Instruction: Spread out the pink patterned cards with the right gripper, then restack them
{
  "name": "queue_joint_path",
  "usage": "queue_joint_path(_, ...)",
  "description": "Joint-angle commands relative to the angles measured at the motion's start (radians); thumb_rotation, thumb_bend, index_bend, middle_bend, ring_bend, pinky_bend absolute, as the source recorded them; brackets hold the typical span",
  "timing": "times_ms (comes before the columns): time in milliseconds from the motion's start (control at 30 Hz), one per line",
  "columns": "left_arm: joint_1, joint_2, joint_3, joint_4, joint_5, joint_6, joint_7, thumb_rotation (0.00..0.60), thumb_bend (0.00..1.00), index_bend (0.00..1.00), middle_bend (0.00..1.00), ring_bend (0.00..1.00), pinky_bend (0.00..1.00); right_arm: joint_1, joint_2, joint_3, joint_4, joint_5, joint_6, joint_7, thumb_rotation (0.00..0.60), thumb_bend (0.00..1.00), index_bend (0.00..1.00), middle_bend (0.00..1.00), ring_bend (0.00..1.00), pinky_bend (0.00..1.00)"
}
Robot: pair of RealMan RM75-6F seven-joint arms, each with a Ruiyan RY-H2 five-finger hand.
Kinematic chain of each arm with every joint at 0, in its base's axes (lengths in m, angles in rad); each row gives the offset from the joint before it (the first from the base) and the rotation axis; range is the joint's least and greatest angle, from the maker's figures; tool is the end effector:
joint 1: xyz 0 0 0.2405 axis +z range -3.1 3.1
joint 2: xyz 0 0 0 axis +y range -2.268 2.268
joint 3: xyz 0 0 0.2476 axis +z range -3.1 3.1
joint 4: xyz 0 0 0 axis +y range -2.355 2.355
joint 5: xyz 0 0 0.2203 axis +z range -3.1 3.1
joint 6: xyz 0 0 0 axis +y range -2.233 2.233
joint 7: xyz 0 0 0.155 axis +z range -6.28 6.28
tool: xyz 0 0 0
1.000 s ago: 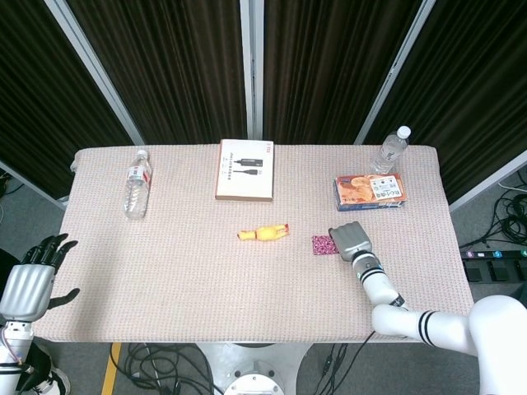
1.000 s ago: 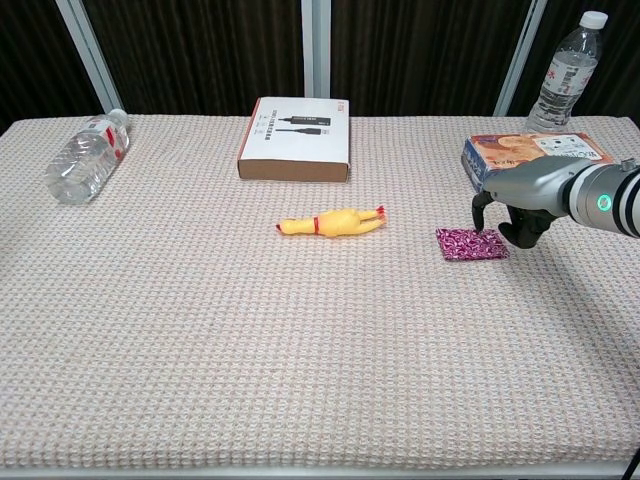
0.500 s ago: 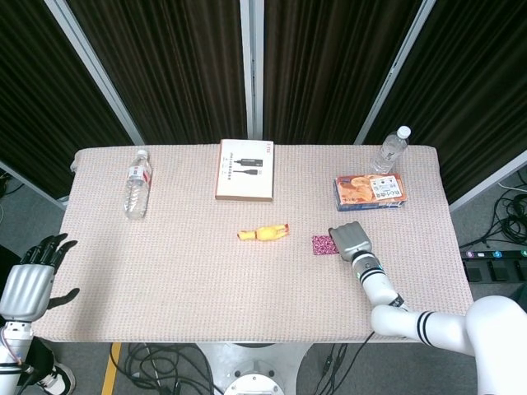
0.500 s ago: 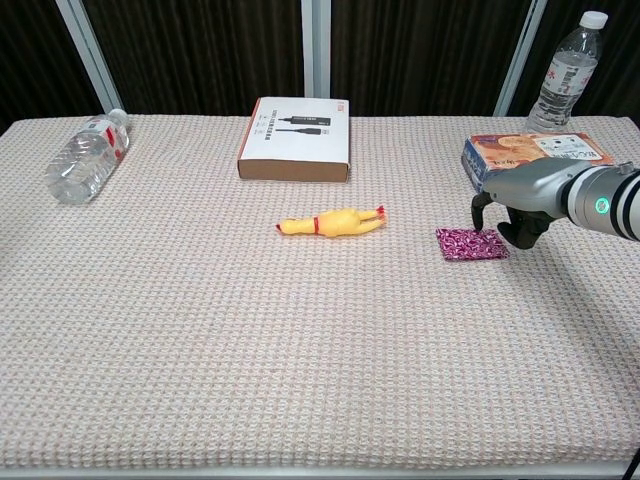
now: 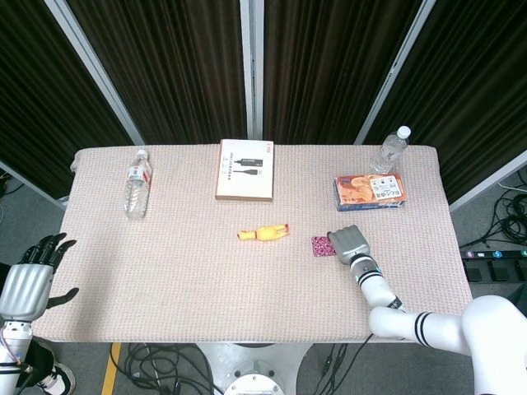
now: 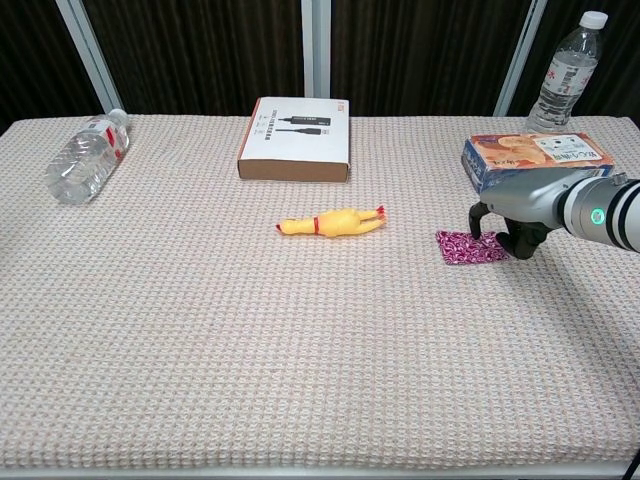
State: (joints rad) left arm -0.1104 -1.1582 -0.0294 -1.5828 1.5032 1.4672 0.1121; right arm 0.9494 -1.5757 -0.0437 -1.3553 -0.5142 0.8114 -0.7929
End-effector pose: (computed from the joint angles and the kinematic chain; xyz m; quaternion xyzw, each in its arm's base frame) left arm -0.3070 0.1957 0.1305 -0.6263 -0.3590 -0.3559 0.5935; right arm -0.2053 -0.3593 -0.0622 0.8096 -0.3504 0.0932 0.4617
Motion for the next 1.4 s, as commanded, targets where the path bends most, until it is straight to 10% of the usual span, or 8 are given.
queue_joint_path(33,-0.001,0.001,-0.001,-0.001,0.000,0.000,0.000,0.600,0.00,0.23,0.22,0.13,0.24,-0.001,-0.001,-0.005,-0.009,0.001,0.007,-0.005,0.600,0.61,0.29,1.00,0.84,0.80)
queue_joint_path(1400,0.000,0.006,0.001,-0.013,0.005,0.002,-0.002,0.600,0.00,0.23,0.22,0.13,0.24,-0.004,0.091,-0.064,-0.255,0.027,0.133,-0.098,0.600,0.61,0.33,1.00,0.84,0.80)
